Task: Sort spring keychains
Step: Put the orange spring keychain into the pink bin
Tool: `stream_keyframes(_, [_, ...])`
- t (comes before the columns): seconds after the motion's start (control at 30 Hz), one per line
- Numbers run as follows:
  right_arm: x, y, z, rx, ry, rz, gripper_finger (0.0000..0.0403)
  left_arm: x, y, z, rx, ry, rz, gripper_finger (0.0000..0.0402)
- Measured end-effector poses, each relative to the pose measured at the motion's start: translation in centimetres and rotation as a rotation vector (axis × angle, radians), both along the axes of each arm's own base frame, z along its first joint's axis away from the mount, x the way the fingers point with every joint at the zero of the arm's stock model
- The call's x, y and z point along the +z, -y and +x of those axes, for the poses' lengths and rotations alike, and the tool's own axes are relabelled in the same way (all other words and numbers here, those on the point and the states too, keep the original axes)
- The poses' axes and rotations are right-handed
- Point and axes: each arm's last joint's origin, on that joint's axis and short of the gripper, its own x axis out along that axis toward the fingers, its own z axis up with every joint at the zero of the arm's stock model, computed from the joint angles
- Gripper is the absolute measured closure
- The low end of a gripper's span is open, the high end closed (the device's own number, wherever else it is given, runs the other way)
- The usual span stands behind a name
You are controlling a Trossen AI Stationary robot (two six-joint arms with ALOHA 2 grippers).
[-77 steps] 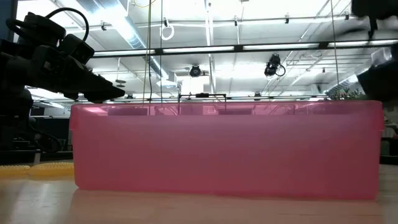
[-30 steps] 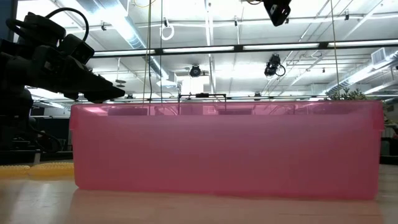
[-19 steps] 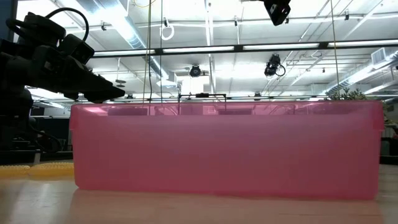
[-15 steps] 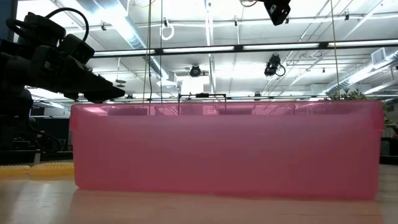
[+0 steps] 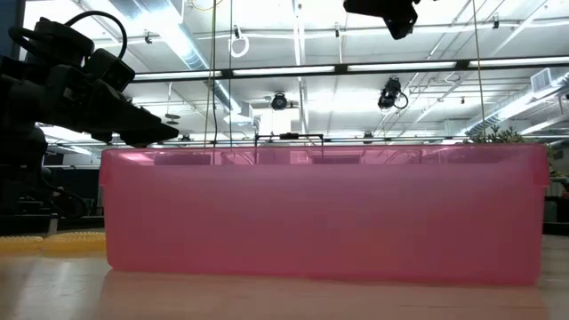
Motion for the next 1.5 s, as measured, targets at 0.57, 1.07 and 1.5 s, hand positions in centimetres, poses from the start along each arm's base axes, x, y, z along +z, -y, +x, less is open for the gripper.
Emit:
stream_keyframes(0.57, [-0.4, 2.3, -4.5, -0.245, -0.295, -0.140, 0.0156, 0.0, 0.0, 0.0, 0.000, 0.000, 0.000, 0.0140])
stream_keyframes(1.07, [-5.2, 7.7, -6.2, -0.552, -0.593, -0.117, 0.0172, 0.0, 0.0, 0.0, 0.000, 0.000, 0.000, 0.0140])
stream_keyframes(1.5, [-11.5, 12.6, -8.3, -0.662, -0.702, 0.074, 0.0172, 0.0, 0.0, 0.0, 0.000, 0.000, 0.000, 0.0140])
